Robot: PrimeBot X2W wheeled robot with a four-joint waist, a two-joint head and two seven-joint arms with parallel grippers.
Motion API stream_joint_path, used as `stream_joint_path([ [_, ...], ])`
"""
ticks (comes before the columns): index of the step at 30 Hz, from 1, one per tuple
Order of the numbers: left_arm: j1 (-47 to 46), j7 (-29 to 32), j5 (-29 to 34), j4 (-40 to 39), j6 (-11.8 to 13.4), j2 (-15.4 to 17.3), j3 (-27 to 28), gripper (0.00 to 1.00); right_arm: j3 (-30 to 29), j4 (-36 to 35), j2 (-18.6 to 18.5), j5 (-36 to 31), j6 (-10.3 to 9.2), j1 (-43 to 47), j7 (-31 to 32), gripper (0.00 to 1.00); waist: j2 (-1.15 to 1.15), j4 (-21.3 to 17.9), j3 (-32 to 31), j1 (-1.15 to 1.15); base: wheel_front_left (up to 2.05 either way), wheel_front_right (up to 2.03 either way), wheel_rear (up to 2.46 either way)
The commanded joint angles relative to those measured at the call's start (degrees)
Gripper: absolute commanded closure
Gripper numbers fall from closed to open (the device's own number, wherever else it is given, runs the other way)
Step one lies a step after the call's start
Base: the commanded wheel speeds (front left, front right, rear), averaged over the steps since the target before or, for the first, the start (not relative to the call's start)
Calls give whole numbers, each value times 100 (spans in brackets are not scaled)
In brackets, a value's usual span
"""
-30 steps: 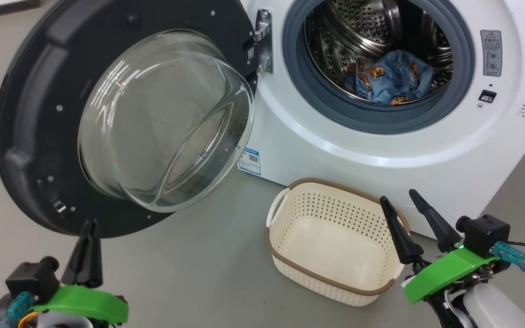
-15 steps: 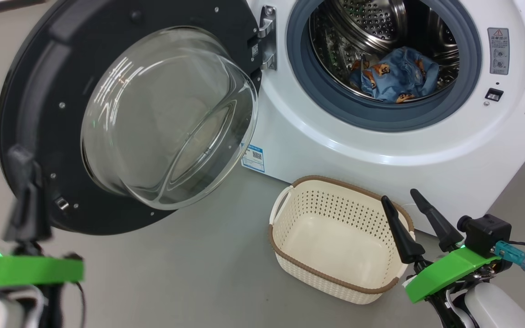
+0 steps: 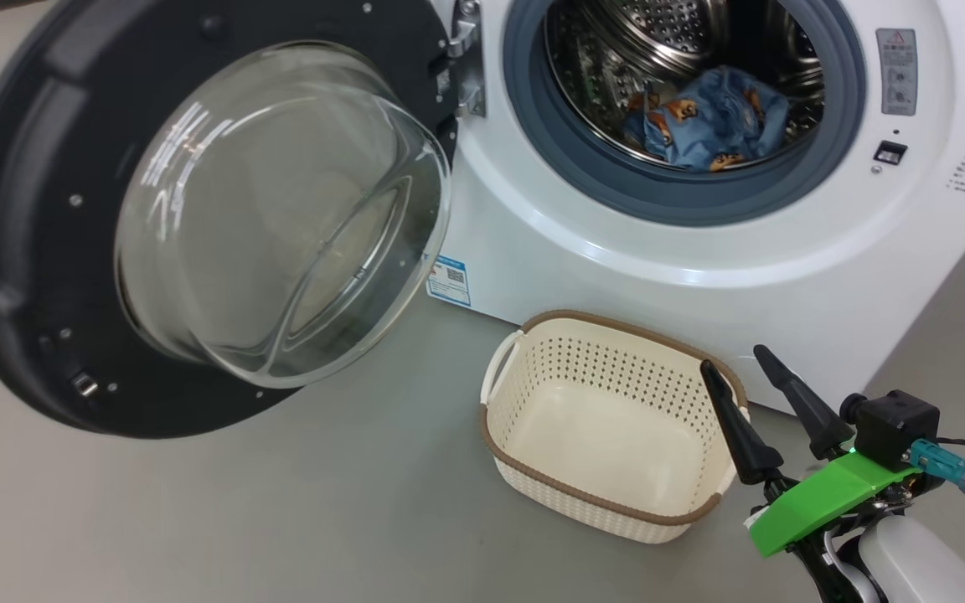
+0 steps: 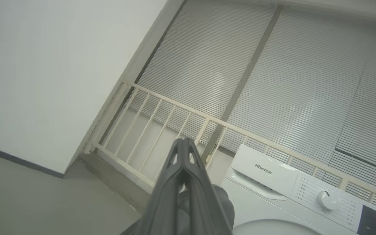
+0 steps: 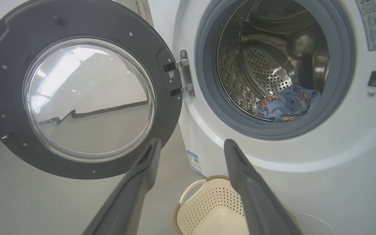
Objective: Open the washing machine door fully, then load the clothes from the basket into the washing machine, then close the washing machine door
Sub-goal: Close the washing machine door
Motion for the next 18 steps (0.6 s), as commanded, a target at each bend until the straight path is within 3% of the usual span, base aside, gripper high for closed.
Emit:
stream_joint_path([
  [1,-390,122,-499,308,-111,225,486,100,128,-150,-128,33,25,-204,-46,0,0,-150,119,0,0,0,0],
  [5,-691,326,-1208,1266,-262,281,891,100,166,-146,-217,24,25,-284,-46,0,0,-302,216,0,0,0,0],
  [12,-1108,624,-1876,2702,-437,383,1207,100,251,-142,-319,38,25,-364,-46,0,0,-512,278,0,0,0,0],
  [18,-1437,835,-2273,4041,-543,700,1481,100,362,-133,-361,39,25,-494,-24,0,0,-815,365,0,0,0,0],
])
